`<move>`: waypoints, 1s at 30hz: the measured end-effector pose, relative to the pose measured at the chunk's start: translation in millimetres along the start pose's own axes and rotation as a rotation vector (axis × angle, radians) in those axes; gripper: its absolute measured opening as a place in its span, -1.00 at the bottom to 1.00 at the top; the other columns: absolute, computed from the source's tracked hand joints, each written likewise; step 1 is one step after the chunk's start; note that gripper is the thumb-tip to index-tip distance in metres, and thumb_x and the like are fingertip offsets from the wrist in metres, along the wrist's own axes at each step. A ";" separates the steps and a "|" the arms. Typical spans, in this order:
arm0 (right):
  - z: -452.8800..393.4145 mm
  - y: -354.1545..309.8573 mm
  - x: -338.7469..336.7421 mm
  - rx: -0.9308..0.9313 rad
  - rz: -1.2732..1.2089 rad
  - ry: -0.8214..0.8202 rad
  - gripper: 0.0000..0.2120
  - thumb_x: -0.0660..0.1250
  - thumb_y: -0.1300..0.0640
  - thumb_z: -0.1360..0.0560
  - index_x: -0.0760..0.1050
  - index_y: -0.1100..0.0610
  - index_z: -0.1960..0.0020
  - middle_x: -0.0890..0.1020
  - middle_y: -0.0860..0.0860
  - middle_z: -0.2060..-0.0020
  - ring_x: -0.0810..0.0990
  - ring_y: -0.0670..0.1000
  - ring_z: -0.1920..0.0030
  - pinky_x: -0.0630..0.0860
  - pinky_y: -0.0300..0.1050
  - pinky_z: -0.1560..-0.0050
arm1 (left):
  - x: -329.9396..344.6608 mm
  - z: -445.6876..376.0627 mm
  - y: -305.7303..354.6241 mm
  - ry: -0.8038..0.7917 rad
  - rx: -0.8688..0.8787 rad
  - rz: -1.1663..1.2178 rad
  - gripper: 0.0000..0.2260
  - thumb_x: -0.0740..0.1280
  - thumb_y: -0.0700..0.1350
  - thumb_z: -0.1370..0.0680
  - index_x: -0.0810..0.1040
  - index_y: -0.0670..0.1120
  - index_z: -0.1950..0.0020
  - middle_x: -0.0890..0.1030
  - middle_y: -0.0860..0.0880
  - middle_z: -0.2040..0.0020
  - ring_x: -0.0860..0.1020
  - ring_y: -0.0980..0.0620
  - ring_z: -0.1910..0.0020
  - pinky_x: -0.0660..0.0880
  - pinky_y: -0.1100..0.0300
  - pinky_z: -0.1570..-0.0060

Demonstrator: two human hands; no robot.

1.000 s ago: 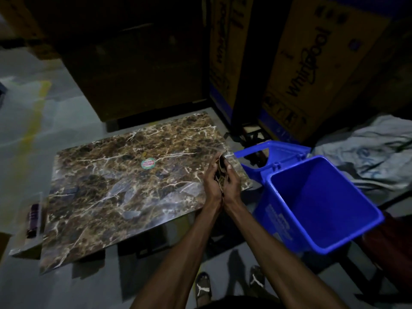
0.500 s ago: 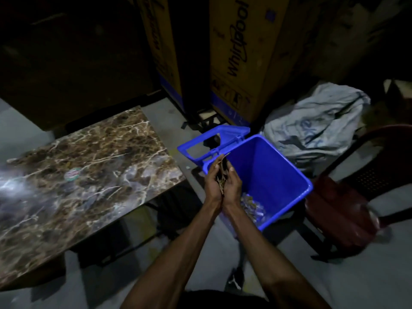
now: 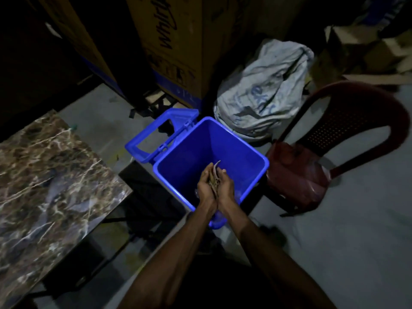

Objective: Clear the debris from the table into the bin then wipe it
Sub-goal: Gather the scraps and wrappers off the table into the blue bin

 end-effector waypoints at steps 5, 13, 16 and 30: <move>-36.6 -11.0 -9.3 0.068 -0.091 0.181 -0.58 0.21 -0.05 -0.65 0.66 0.27 0.01 0.72 0.20 0.13 0.69 0.16 0.06 0.60 0.04 0.00 | 14.8 -25.5 -5.1 0.107 -0.085 -0.151 -0.80 0.23 -0.15 -0.65 0.67 -0.11 -0.02 0.72 -0.15 0.08 0.68 -0.13 0.09 0.59 -0.02 -0.13; -73.6 -58.0 6.0 0.172 0.133 0.052 -0.32 -0.07 -0.27 -0.71 0.24 0.18 -0.62 0.32 0.13 -0.58 0.35 0.15 -0.54 0.25 0.10 -0.53 | 26.9 -60.1 3.0 0.115 -0.204 -0.027 -0.43 0.11 -0.07 -0.71 0.65 -0.10 0.44 0.62 -0.03 0.41 0.62 0.02 0.42 0.52 0.12 0.13; -91.0 -80.9 4.5 0.242 0.256 0.040 -0.31 -0.11 -0.31 -0.70 0.23 0.12 -0.63 0.29 0.06 -0.61 0.23 0.09 -0.61 0.11 0.14 -0.58 | 49.0 -53.4 14.3 0.188 -0.161 0.002 -0.57 0.06 -0.03 -0.75 0.64 -0.17 0.07 0.68 -0.03 0.27 0.67 0.04 0.29 0.50 0.17 0.19; -109.6 -122.2 -22.2 0.365 0.768 -0.248 -0.41 -0.08 -0.14 -0.76 0.39 0.25 -0.52 0.46 0.17 -0.49 0.41 0.17 -0.50 0.29 0.07 -0.55 | 15.2 -29.6 -38.3 0.327 0.075 0.069 -0.63 0.16 -0.01 -0.70 0.48 -0.08 -0.47 0.59 -0.10 -0.38 0.60 -0.01 -0.20 0.46 0.12 -0.15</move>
Point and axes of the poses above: each hand's wrist, its own z-axis away from the middle knuckle, its own x-axis out of the palm, y = z × x, the point moved 1 cm from there along -z, towards the middle knuckle
